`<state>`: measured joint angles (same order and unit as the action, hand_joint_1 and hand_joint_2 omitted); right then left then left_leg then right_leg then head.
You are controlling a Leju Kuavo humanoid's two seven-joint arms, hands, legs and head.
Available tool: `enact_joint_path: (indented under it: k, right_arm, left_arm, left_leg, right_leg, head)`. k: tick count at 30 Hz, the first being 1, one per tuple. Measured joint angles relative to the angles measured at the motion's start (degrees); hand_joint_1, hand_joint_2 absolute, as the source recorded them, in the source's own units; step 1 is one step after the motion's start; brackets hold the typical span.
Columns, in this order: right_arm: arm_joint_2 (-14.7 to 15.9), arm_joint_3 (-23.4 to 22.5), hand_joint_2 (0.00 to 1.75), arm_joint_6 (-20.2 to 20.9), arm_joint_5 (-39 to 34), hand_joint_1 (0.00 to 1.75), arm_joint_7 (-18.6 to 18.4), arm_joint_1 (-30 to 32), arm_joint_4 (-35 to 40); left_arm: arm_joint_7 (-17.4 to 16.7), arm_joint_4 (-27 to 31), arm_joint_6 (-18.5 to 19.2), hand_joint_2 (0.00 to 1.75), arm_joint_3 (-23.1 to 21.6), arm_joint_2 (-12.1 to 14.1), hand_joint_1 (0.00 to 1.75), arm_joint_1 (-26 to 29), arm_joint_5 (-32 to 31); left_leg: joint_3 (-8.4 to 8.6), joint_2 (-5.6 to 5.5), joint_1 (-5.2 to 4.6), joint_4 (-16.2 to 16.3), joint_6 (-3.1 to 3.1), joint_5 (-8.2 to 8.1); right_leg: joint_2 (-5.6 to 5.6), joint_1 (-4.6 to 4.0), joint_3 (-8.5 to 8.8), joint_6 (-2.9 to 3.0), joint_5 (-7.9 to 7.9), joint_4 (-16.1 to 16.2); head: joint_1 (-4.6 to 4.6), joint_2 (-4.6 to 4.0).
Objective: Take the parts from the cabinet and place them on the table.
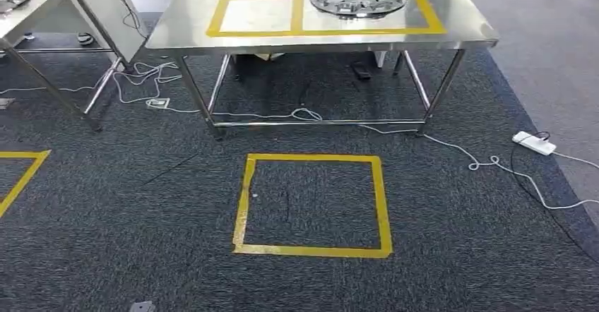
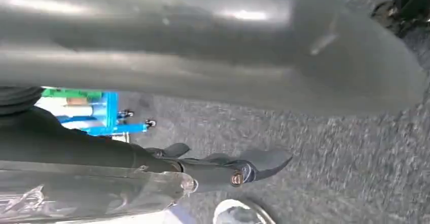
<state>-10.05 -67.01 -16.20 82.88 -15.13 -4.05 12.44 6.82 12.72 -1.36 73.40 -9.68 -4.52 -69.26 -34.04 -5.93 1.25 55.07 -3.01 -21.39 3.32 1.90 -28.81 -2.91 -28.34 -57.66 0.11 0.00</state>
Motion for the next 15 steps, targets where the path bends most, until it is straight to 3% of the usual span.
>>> enact_joint_path:
  k: [1,2,3,4,5,6,7,8,9,10,11,12,15]
  right_arm:
    - [0.00,0.00,0.00,0.00,0.02,0.00,0.02,-0.02,0.02]
    - [0.00,0.02,0.00,0.00,0.02,0.00,0.02,-0.12,0.02]
    - [0.00,0.02,0.00,0.00,0.02,0.00,0.04,-0.01,0.02]
    - [0.00,0.02,0.00,0.00,0.02,0.00,0.07,0.14,0.02]
    - [0.00,0.00,0.00,0.00,0.04,0.00,0.07,0.26,0.02]
    - [0.02,0.00,0.00,0.00,0.02,0.00,0.04,0.33,0.02]
    - [0.04,-0.02,0.00,0.00,0.02,0.00,0.09,0.28,0.02]
    - [0.04,0.00,0.00,-0.04,0.02,0.00,0.22,0.19,0.02]
    - [0.04,0.00,0.00,-0.13,0.02,0.00,0.29,0.13,0.02]
    - [0.04,0.00,0.00,-0.26,0.02,0.00,0.50,0.05,0.02]
    - [0.04,0.00,0.00,-0.35,0.04,0.00,0.63,0.00,0.02]
    - [0.04,0.00,0.00,-0.44,0.04,0.00,0.74,0.09,0.02]
    - [0.04,0.00,0.00,-0.61,0.04,0.00,0.85,-0.13,0.02]
  left_arm:
    - [0.00,0.00,0.00,0.00,0.00,0.00,0.00,0.12,0.00]
    - [0.00,0.00,0.00,0.00,0.00,0.00,0.00,0.23,0.00]
    - [0.02,0.00,0.00,0.00,0.00,-0.02,0.00,0.16,0.00]
    - [0.02,0.00,0.00,0.00,0.00,-0.09,0.00,-0.01,0.00]
    - [0.02,0.00,0.02,0.00,0.00,-0.15,0.00,-0.07,0.00]
    - [0.02,0.00,0.00,0.00,0.00,-0.20,0.00,-0.05,0.00]
    - [0.02,0.00,0.00,0.00,0.00,-0.20,0.00,0.12,0.02]
    - [0.00,-0.02,0.00,0.00,0.00,-0.20,0.00,0.22,0.11]
    - [0.02,-0.02,0.00,0.00,0.00,-0.17,0.00,0.25,0.18]
    - [0.02,0.00,0.00,0.00,0.00,-0.17,0.00,0.21,0.18]
    - [0.02,-0.02,0.00,0.00,0.00,-0.17,0.00,0.08,0.20]
    - [0.02,0.00,0.00,0.00,0.00,-0.17,0.00,-0.23,0.22]
    - [0.07,-0.02,0.00,0.00,0.00,-0.24,0.00,-0.12,0.26]
  left_leg:
    - [-0.29,-0.22,0.24,0.19,-0.30,0.04]
    - [-1.16,2.24,-0.09,1.82,-0.23,-1.78]
    - [-2.89,3.74,-0.19,5.44,-0.23,-4.43]
    - [-5.30,4.57,-0.22,10.86,-0.25,-7.33]
    - [-7.38,4.92,-0.21,15.82,-0.24,-9.50]
    - [-8.70,5.04,-0.21,19.31,-0.16,-10.66]
    - [-8.50,5.10,-0.22,19.88,-0.03,-10.37]
    - [-7.02,5.17,-0.24,17.82,0.17,-8.91]
    - [-4.50,5.49,-0.30,13.70,0.45,-6.83]
    - [-1.16,6.68,-0.46,8.23,0.82,-4.65]
    - [1.83,10.06,-0.85,3.56,1.33,-3.48]
    - [2.72,11.89,-1.51,1.13,1.41,-4.30]
    - [1.90,9.53,-1.50,1.52,2.29,-4.22]
  right_leg:
    - [-1.00,0.22,-0.39,0.72,0.44,0.16]
    - [-1.46,0.03,-0.51,1.12,0.68,0.20]
    - [-2.16,-0.15,-0.79,1.38,0.84,0.20]
    - [-3.14,-0.39,-1.07,1.56,0.96,0.18]
    - [-4.08,-0.62,-1.28,1.65,1.02,0.17]
    - [-4.91,-0.78,-1.46,1.71,1.07,0.16]
    - [-5.75,-0.91,-1.55,1.72,1.11,0.15]
    - [-6.41,-0.99,-1.56,1.71,1.12,0.15]
    - [-7.07,-1.04,-1.49,1.67,1.12,0.15]
    - [-7.76,-1.06,-1.34,1.57,1.10,0.15]
    - [-8.26,-1.19,-1.13,1.28,1.02,0.15]
    - [-8.82,-1.72,-1.21,0.77,0.68,-0.20]
    - [-10.82,-1.71,-0.59,0.01,0.81,0.47]
  head:
    - [-0.13,0.00]
    - [-0.30,0.00]
    - [-0.66,0.00]
    - [-0.74,0.00]
    - [-0.70,0.00]
    - [-0.70,0.00]
    - [-0.72,0.00]
    - [-0.74,0.00]
    - [-0.70,0.00]
    - [-0.74,0.00]
    - [-0.74,0.00]
    - [-0.94,0.00]
    - [-0.59,0.00]
